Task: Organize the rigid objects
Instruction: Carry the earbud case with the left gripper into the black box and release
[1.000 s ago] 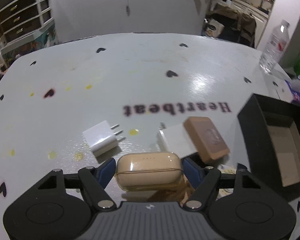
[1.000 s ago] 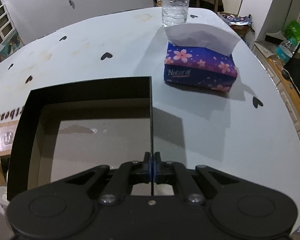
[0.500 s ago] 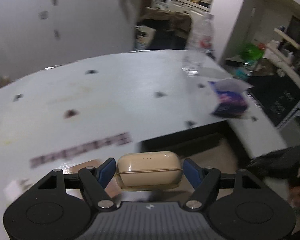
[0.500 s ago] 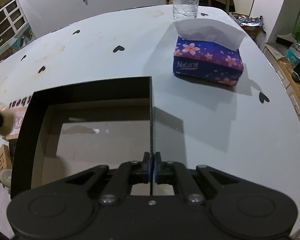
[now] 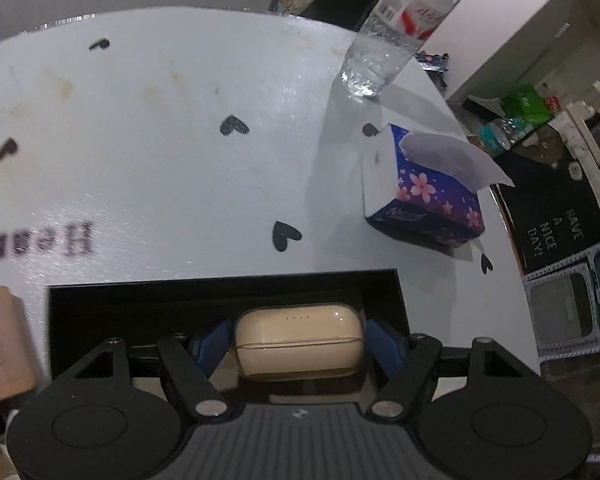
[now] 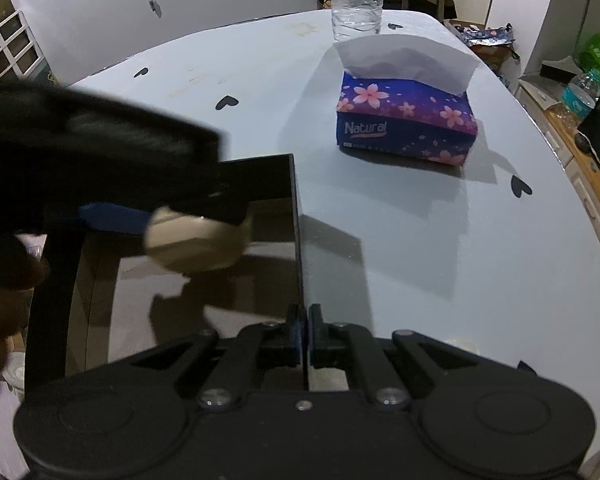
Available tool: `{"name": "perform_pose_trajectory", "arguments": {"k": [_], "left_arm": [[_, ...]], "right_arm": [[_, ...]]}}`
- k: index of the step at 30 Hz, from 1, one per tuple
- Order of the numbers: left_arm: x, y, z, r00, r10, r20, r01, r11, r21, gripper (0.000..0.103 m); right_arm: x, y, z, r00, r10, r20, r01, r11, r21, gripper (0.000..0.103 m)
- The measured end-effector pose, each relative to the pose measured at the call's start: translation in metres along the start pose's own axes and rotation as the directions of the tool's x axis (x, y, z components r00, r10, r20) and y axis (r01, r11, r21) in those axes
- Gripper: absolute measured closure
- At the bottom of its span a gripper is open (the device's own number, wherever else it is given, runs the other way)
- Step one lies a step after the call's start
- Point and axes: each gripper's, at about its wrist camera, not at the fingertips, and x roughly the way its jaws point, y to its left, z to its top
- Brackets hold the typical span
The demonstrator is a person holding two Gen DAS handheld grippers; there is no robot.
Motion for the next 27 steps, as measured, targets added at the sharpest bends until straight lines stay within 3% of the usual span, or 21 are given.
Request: {"name": "perform_pose_trajectory", "arguments": {"k": [12,14,16,22,27], "left_arm": [[0.022,-0.011,0.005,1.0,-0.006,0.02,0.007,0.999,-0.035,0.027],[0.018,-0.009,0.005,1.0,-0.018,0.019,0.019,0.999,-0.044,0.022],[0.011,-0.007,0.004,0.999,-0.026,0.026,0.027,0.999,-0.035,0.014],[-0.029,0.007,-0.008,0.997,-0.039,0.067,0.038,0.999,0.018,0.012],[-0.076,0.035,-0.033,0.99,0.005,0.144,-0.018,0.996,0.091,0.007]], "right_arm": [[0.0,0.0,0.0,1.0,0.008,-0.005,-0.008,1.0,0.012,0.098],[0.001,-0.001,0.001,1.0,0.01,-0.006,-0.01,1.0,0.014,0.098],[0.001,-0.002,0.001,1.0,0.015,-0.008,-0.014,1.0,0.023,0.098],[0.001,-0.003,0.001,1.0,0.019,-0.008,-0.019,1.0,0.024,0.098],[0.001,-0.002,0.001,1.0,0.015,-0.009,-0.015,1.0,0.01,0.098]]}}
